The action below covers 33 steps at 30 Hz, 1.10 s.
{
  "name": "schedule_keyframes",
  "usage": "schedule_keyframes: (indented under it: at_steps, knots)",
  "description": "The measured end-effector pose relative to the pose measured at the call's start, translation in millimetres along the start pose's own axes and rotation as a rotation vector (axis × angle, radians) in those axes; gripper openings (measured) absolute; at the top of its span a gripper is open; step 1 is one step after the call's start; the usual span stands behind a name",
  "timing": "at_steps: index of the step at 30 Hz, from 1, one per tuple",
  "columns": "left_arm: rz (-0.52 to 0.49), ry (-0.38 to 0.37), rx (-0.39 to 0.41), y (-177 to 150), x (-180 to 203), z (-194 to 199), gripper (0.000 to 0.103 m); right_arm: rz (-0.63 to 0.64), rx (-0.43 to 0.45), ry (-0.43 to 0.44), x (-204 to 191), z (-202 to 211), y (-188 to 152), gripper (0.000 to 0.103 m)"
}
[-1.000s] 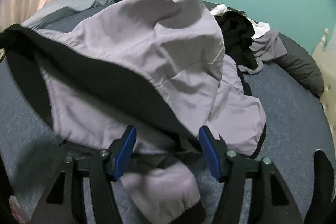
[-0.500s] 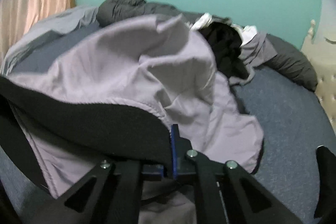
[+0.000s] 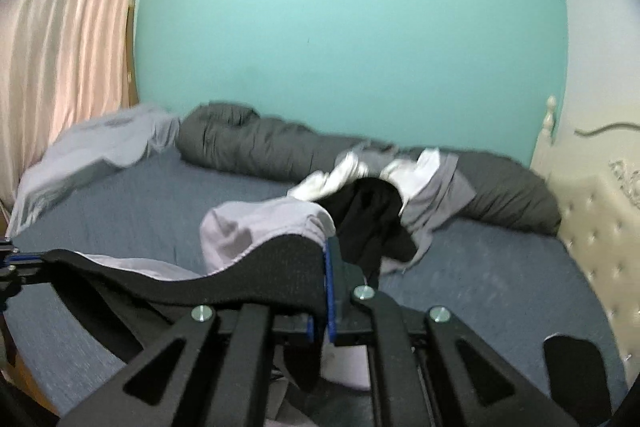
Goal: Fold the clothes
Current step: 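Lift the jacket hem up with both tools, holding it spread between them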
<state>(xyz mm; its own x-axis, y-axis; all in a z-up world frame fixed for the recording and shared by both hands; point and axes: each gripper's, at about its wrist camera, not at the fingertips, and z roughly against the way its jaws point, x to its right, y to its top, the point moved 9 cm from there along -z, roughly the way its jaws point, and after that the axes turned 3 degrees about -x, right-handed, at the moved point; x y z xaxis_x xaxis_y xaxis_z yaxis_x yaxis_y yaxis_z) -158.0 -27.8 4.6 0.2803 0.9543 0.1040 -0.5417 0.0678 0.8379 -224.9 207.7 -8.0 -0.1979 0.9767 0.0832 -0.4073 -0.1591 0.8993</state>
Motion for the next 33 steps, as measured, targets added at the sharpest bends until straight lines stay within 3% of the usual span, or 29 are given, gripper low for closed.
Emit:
schedule_keyframes:
  at_steps: [8, 21, 27, 33]
  knots:
    - [-0.047, 0.034, 0.113, 96.9, 6.9, 61.5, 0.003, 0.028, 0.119, -0.044, 5.1, 86.1, 96.9, 0.003]
    - [-0.116, 0.043, 0.28, 228.1, 46.9, 174.3, 0.003, 0.077, 0.242, -0.137, 17.0, 208.8, 211.7, 0.003]
    - [-0.145, 0.035, 0.332, 261.0, 71.6, 220.8, 0.003, 0.077, 0.288, -0.174, 26.0, 260.6, 246.4, 0.003]
    - [-0.198, 0.043, 0.37, 261.4, 93.1, 269.3, 0.003, 0.084, 0.323, -0.178, 24.1, 295.3, 256.6, 0.003]
